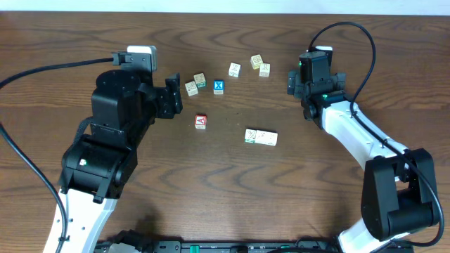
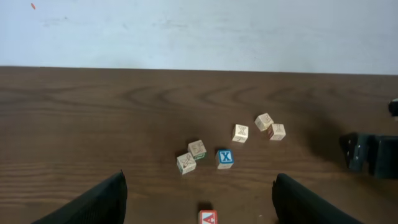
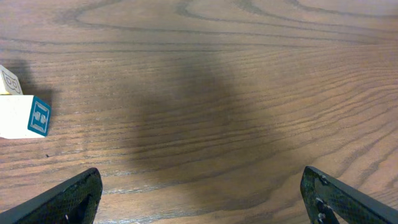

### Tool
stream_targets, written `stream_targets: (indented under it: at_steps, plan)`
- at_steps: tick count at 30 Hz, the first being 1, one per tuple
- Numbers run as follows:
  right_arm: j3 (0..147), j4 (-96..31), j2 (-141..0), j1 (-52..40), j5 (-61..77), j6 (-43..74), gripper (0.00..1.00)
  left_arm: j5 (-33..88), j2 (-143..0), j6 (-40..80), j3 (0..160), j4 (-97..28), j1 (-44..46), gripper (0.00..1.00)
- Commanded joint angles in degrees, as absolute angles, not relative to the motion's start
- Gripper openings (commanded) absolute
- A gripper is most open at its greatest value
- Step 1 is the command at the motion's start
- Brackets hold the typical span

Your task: Lift 3 blocks

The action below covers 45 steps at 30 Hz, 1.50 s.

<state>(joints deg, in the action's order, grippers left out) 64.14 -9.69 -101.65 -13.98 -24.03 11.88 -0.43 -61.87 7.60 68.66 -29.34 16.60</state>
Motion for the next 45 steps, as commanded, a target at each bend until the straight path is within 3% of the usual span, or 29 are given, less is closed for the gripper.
stream_targets:
  at_steps: [1, 5, 12, 16, 25, 37, 45]
  plan:
    - [64.8, -10.0, -101.6, -13.6, -24.6, 11.5, 0.99, -3.6, -61.7, 4.0, 70.0, -28.8, 16.3, 0.75]
    - [64.8, -10.0, -101.6, -13.6, -24.6, 11.5, 0.99, -10.0, -60.9, 4.0, 70.0, -28.9, 16.3, 0.75]
    - [64.8, -10.0, -101.6, -13.6, -24.6, 11.5, 0.99, -10.1, -53.6, 2.4, 69.2, -29.6, 15.7, 0.76]
    - [64.8, -10.0, -101.6, -13.6, -24.6, 11.5, 0.99, -8.3, -44.6, 2.3, 65.0, -22.1, 12.6, 0.75]
    - [64.8, -10.0, -101.6, -13.6, -24.5, 11.5, 0.99, 7.6, -25.1, -2.0, 39.5, 9.8, 0.1, 0.75]
    - [64.8, -10.0, -101.6, -13.6, -24.6, 11.5, 0.99, 7.3, -11.6, -6.9, 10.3, 24.6, -0.5, 0.76]
    - [64.8, -10.0, -101.6, -13.6, -24.6, 11.5, 0.99, 6.9, -4.6, -6.9, 4.3, 21.9, -2.0, 0.76]
